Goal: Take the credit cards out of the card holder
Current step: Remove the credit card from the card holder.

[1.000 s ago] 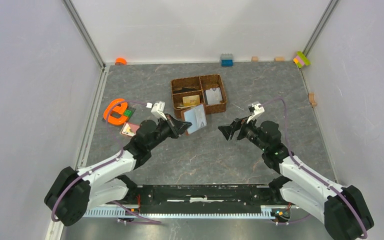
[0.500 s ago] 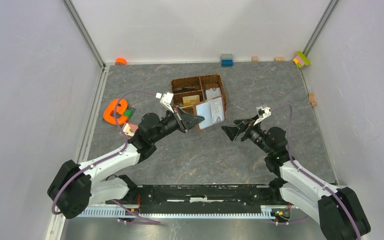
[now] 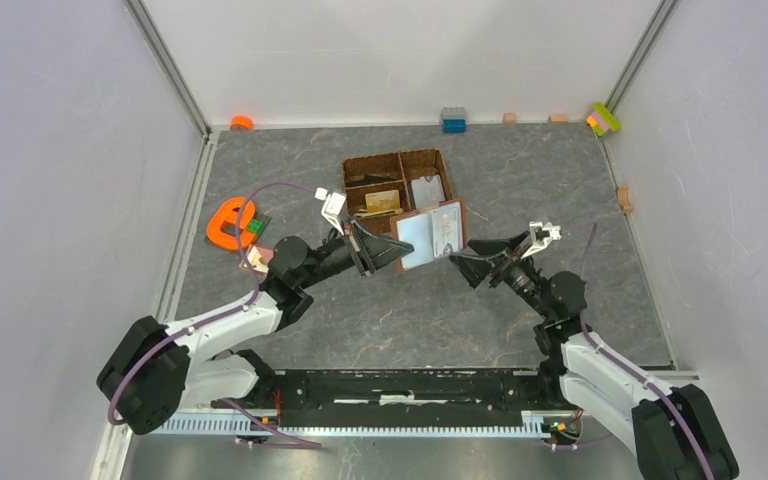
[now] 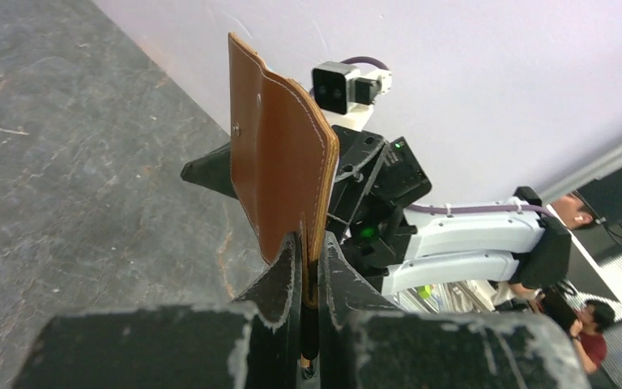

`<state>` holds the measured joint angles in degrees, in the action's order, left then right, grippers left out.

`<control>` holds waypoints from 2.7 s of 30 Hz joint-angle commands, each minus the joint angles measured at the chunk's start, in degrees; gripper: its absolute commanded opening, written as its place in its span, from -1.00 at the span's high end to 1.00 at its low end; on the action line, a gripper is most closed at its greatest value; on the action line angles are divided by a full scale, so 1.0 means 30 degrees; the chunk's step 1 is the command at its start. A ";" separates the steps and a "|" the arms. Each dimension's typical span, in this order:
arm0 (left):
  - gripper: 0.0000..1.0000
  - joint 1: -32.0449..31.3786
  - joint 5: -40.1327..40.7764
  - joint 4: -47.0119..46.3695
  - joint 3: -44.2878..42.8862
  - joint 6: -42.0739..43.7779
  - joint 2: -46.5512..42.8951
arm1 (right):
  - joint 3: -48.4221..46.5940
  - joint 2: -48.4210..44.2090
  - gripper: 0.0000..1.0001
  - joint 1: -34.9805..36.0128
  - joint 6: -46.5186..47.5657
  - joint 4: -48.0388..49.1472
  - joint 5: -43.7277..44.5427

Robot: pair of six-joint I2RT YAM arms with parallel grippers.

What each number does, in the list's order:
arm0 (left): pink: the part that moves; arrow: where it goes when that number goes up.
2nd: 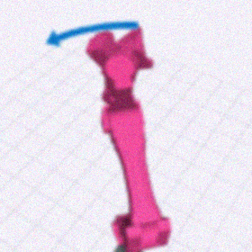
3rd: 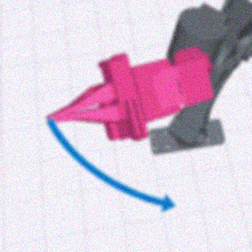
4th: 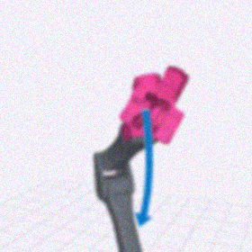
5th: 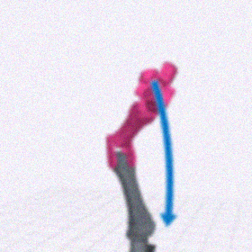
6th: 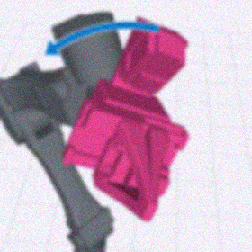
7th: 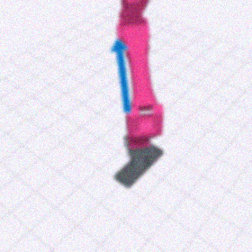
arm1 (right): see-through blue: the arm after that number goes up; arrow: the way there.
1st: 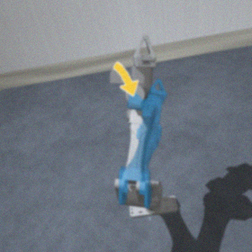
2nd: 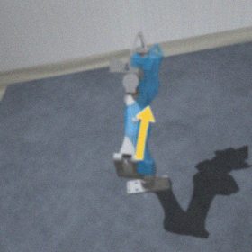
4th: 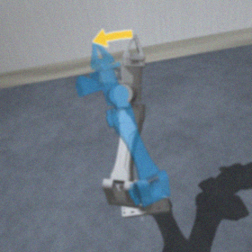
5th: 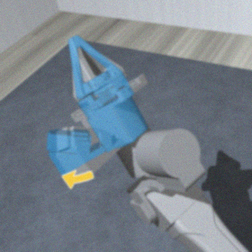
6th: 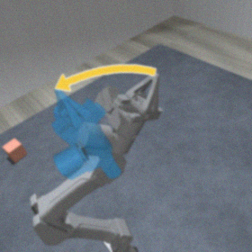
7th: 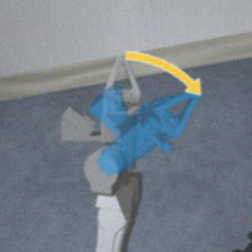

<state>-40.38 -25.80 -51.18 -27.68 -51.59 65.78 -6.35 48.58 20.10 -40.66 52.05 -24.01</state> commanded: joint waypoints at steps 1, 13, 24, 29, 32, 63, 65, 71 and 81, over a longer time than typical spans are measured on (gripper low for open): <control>0.94 -0.0075 -0.2303 -0.3614 -0.0469 -0.0278 0.0621 | 0.0735 -0.0287 -0.95 -0.0281 -0.1777 0.4386 -0.1058; 0.95 -0.0075 -0.3124 -0.5118 -0.0701 -0.1088 0.2039 | 0.1274 0.1036 -0.34 -0.0312 -0.4003 1.0168 -0.3262; 0.85 -0.0060 -0.0105 -0.0614 -0.0517 0.0652 0.0421 | 0.1064 0.1106 0.72 -0.0309 -0.3888 0.9954 -0.3582; 0.37 -0.0053 0.7392 0.6979 -0.0615 0.2250 -0.1892 | 0.0654 0.0896 0.95 -0.0320 -0.2999 0.6998 -0.2903; -0.01 -0.0068 1.0832 0.9053 -0.0604 0.2213 -0.2725 | 0.0557 0.0760 0.94 -0.0312 -0.2397 0.5557 -0.2240; 0.23 -0.2448 0.2331 0.5646 -0.3443 0.3983 0.2080 | 0.0153 0.3267 1.00 -0.0298 -0.4189 0.7693 -0.3964; 0.24 -0.2367 0.2254 0.5709 -0.3600 0.3870 0.2381 | 0.0198 0.3584 1.00 -0.0314 -0.4720 0.8547 -0.4227; 0.26 -0.2033 0.2147 0.5572 -0.3515 0.3562 0.2503 | 0.0161 0.4429 1.00 -0.0316 -0.5884 1.0410 -0.4951; 0.37 -0.1628 -0.0007 0.3074 -0.3187 0.2336 0.3037 | 0.0097 0.5640 1.00 -0.0225 -0.7470 1.3074 -0.5757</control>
<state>-45.78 -22.37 -36.12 -36.58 -42.59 73.41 -5.50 64.66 18.98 -59.44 80.75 -37.54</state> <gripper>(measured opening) 0.332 0.102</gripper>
